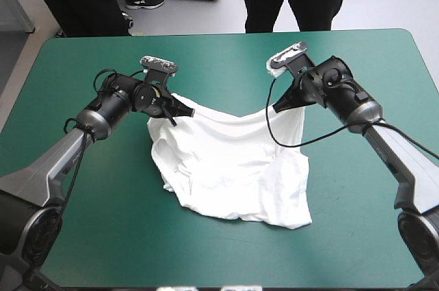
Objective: Fold the cloth
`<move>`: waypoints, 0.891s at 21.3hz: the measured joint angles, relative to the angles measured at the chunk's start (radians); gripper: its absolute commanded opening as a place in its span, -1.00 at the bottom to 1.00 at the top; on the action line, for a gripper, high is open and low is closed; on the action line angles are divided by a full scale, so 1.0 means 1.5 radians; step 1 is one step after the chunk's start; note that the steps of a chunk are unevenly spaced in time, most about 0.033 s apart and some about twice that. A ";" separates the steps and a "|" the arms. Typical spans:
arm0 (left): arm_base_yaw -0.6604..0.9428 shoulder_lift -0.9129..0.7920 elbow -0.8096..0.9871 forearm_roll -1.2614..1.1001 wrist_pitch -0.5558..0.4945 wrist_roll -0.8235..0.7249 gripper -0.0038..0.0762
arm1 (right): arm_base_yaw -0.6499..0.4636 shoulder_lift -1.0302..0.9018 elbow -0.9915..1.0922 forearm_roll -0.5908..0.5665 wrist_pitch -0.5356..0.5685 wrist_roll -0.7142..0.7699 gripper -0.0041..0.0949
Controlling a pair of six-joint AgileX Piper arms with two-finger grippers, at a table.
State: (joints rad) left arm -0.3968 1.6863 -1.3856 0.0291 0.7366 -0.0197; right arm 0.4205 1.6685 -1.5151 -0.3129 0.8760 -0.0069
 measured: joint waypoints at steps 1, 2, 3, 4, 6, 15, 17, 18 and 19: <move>0.000 0.025 -0.023 0.001 -0.004 0.000 -0.95 | -0.014 0.024 -0.028 0.010 -0.004 0.005 -0.95; 0.000 0.035 -0.035 0.001 -0.005 0.000 -0.95 | -0.022 0.037 -0.041 0.018 -0.005 0.005 -0.95; 0.000 0.049 -0.046 0.001 -0.006 0.000 -0.95 | -0.031 0.050 -0.053 0.026 -0.005 0.005 -0.95; 0.000 0.058 -0.055 0.001 -0.006 0.000 -0.95 | -0.038 0.060 -0.061 0.036 -0.005 0.005 -0.95; 0.000 0.077 -0.069 0.001 -0.006 0.000 -0.94 | -0.052 0.084 -0.075 0.051 -0.004 0.005 -0.95; 0.000 0.110 -0.103 0.001 0.063 0.038 0.33 | -0.079 0.153 -0.101 0.116 0.029 -0.050 0.42; 0.000 0.090 -0.132 0.016 0.108 0.037 0.33 | -0.090 0.150 -0.131 0.115 0.052 -0.050 0.42; 0.000 0.074 -0.140 0.025 0.122 0.036 0.33 | -0.097 0.144 -0.139 0.115 0.064 -0.050 0.42; 0.000 0.044 -0.147 0.042 0.140 0.035 0.33 | -0.107 0.130 -0.142 0.115 0.071 -0.051 0.42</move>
State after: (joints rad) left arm -0.3968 1.7530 -1.6061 0.0926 0.9460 0.0325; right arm 0.2595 1.8634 -1.7276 -0.1401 0.9828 -0.0837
